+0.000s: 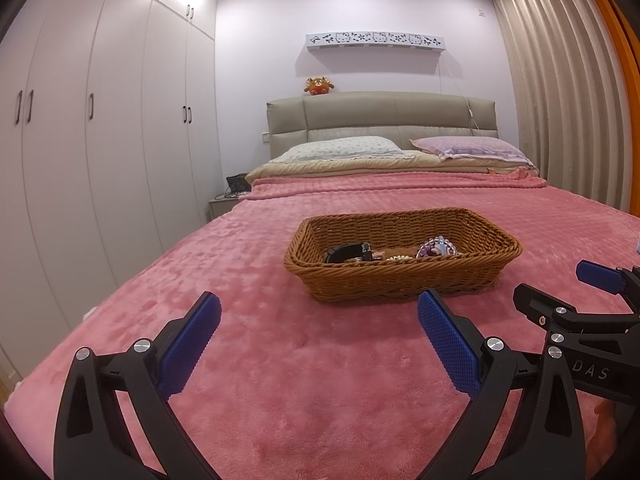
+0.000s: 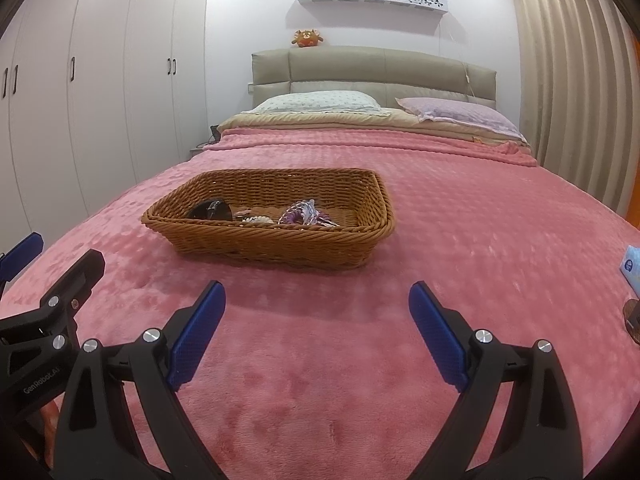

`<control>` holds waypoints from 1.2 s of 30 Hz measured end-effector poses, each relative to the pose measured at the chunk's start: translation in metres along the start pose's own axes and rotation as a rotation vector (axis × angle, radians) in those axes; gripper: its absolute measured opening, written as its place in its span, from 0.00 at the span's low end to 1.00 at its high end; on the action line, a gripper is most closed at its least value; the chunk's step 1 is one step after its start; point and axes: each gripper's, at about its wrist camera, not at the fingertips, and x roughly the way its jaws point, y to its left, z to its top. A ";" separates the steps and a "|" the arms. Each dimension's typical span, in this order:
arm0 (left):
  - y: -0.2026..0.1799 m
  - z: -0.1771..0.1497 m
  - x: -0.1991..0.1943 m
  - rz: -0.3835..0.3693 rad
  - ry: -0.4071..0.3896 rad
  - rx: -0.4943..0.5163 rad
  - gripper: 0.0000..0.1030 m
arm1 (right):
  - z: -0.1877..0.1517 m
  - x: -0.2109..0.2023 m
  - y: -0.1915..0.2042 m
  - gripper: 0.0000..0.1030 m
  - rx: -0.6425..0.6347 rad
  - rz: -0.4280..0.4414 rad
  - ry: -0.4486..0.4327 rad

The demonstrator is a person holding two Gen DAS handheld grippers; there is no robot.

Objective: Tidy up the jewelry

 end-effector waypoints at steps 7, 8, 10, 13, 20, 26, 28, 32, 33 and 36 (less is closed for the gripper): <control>0.001 0.002 0.001 0.000 0.002 -0.002 0.93 | 0.000 0.001 0.000 0.86 -0.002 -0.001 -0.001; 0.002 0.002 0.001 0.000 0.003 -0.002 0.93 | 0.000 0.001 0.000 0.86 -0.002 -0.002 0.000; 0.002 0.002 0.001 0.000 0.002 -0.003 0.93 | 0.000 0.001 0.000 0.86 -0.001 -0.002 0.000; 0.002 0.002 0.002 0.000 0.004 -0.004 0.93 | 0.000 0.001 0.000 0.86 -0.002 -0.001 0.000; 0.002 0.002 0.001 0.000 0.003 -0.004 0.93 | 0.000 0.001 0.000 0.86 -0.002 -0.001 0.000; 0.002 0.002 0.002 0.000 0.005 -0.003 0.93 | 0.000 0.001 0.000 0.86 -0.002 -0.001 0.000; 0.002 0.003 0.001 -0.004 0.000 -0.003 0.93 | 0.000 0.001 0.000 0.86 -0.002 -0.001 -0.001; 0.004 0.002 0.000 -0.008 -0.002 -0.008 0.93 | 0.000 0.001 0.000 0.86 -0.002 -0.001 0.000; 0.005 0.002 0.001 -0.005 0.002 -0.009 0.93 | 0.000 0.001 0.000 0.86 -0.002 -0.001 0.000; 0.008 0.003 0.005 0.000 0.024 -0.014 0.93 | 0.000 0.001 0.000 0.86 -0.002 -0.001 0.000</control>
